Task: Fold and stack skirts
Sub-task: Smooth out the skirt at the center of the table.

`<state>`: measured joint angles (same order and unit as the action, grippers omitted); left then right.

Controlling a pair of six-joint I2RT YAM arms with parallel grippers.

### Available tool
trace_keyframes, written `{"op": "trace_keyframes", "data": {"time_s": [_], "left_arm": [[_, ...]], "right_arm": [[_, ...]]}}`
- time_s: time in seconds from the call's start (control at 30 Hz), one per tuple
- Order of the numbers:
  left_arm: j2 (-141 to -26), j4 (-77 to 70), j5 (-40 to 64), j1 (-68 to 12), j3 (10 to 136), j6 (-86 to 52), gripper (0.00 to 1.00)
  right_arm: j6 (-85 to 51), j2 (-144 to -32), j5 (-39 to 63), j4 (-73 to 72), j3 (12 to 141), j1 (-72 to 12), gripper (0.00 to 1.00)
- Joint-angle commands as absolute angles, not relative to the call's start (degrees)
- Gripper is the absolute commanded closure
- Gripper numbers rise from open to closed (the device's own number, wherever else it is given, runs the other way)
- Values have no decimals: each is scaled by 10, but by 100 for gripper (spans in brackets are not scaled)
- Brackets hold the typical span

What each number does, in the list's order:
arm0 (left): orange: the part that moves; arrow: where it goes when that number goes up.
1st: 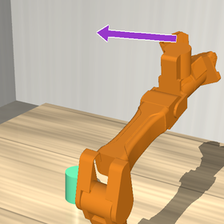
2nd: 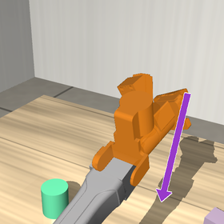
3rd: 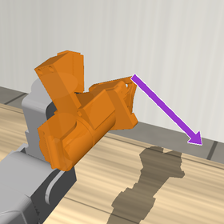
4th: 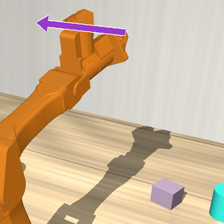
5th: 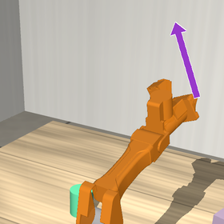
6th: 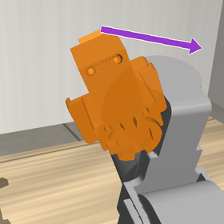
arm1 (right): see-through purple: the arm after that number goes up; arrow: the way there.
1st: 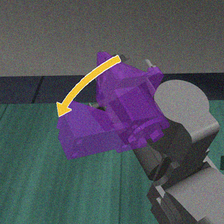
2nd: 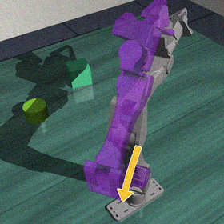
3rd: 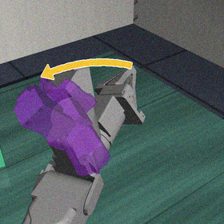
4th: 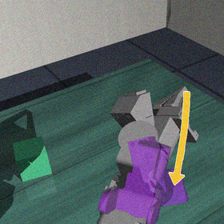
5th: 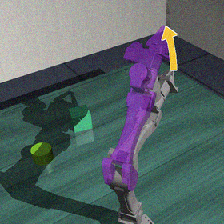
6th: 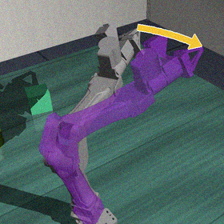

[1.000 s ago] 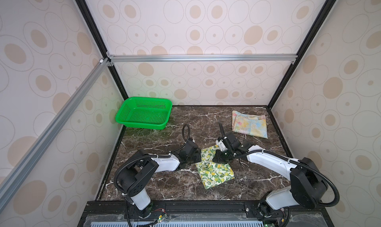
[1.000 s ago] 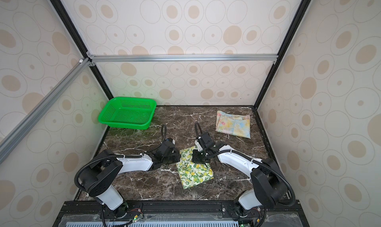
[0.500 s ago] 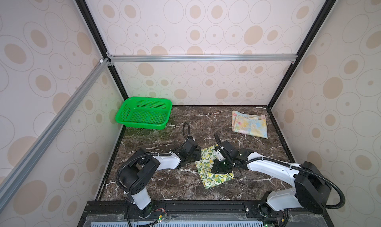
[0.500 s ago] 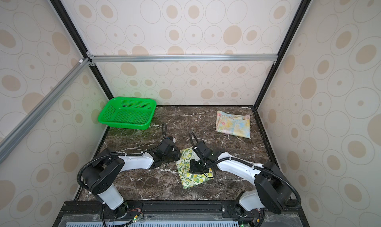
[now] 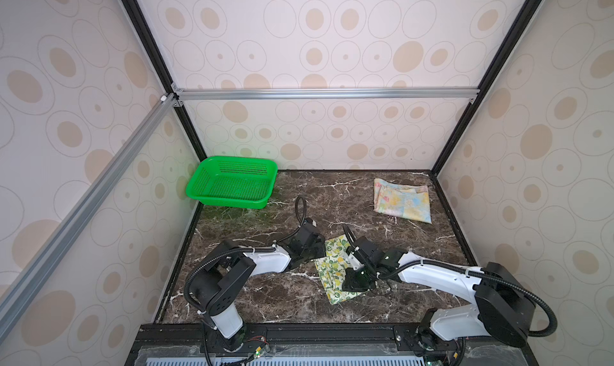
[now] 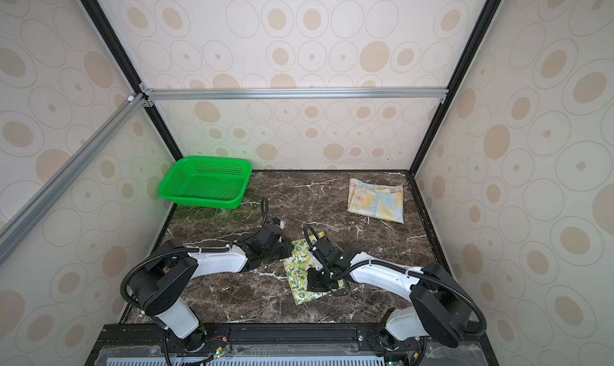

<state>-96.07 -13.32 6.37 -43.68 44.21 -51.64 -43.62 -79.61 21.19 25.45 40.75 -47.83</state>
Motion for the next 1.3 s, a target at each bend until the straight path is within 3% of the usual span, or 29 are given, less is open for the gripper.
{"op": "trace_keyframes", "data": {"time_s": [0.0,0.37,0.53,0.93,1.27], "left_arm": [[-951,-151,68,-452,462,-532,100],[-902,-152,53,-471,430,-575,100],[-887,-141,46,-472,438,-569,100],[-1009,-205,63,-472,478,-567,100],[-1060,-222,71,-456,474,-565,100]], "right_arm": [[-444,-818,219,245,404,-491,86],[-440,-744,197,319,467,-504,86],[-427,-766,171,327,496,-502,87],[-425,-828,127,252,475,-488,97],[-455,-889,177,192,425,-492,100]]}}
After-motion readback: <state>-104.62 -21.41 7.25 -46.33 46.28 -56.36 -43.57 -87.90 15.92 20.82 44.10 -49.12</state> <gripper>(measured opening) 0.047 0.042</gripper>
